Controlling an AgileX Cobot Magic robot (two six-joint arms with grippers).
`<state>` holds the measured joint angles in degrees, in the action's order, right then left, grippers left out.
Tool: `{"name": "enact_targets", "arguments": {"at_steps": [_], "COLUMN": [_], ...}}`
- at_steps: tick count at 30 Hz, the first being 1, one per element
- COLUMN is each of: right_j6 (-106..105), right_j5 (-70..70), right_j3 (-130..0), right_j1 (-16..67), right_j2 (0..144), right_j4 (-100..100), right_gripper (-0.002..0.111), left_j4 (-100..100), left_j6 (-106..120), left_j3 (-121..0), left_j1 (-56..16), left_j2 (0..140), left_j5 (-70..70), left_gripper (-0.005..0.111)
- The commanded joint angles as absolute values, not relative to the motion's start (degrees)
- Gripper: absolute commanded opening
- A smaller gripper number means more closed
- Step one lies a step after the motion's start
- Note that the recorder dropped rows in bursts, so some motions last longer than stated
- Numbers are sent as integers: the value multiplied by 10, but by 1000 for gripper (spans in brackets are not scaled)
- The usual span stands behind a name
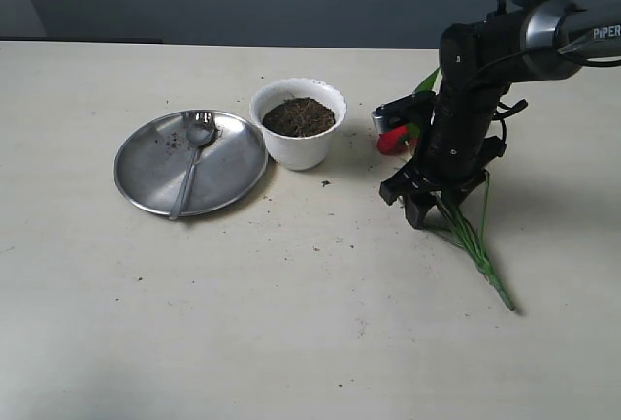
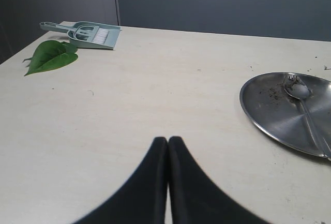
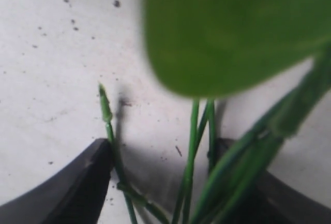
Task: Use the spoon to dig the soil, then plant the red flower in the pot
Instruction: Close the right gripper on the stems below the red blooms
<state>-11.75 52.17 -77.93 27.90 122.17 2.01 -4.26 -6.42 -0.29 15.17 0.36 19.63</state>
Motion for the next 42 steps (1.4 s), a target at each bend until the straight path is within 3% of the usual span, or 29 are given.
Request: {"name": "enact_targets", "arguments": {"at_steps": [1, 18, 22, 39, 42], "right_j6": [-118, -118, -118, -109, -106], "right_j5": [530, 538, 538, 540, 544], "right_j3": [-774, -774, -774, -774, -774], "right_j1": [281, 281, 281, 281, 281], "right_j2": [1236, 1236, 1236, 1236, 1236], "right_j4": [22, 24, 24, 24, 24], "right_gripper": [48, 44, 29, 20, 10], "left_j4": [-36, -36, -36, -36, -36], "left_j6": [-64, -64, -64, -64, -64], "left_j3": [0, 0, 0, 0, 0], "left_j1": [148, 148, 148, 148, 148], "left_j2": [0, 0, 0, 0, 0], "left_j5": [192, 192, 192, 192, 192], "left_gripper": [0, 0, 0, 0, 0]}}
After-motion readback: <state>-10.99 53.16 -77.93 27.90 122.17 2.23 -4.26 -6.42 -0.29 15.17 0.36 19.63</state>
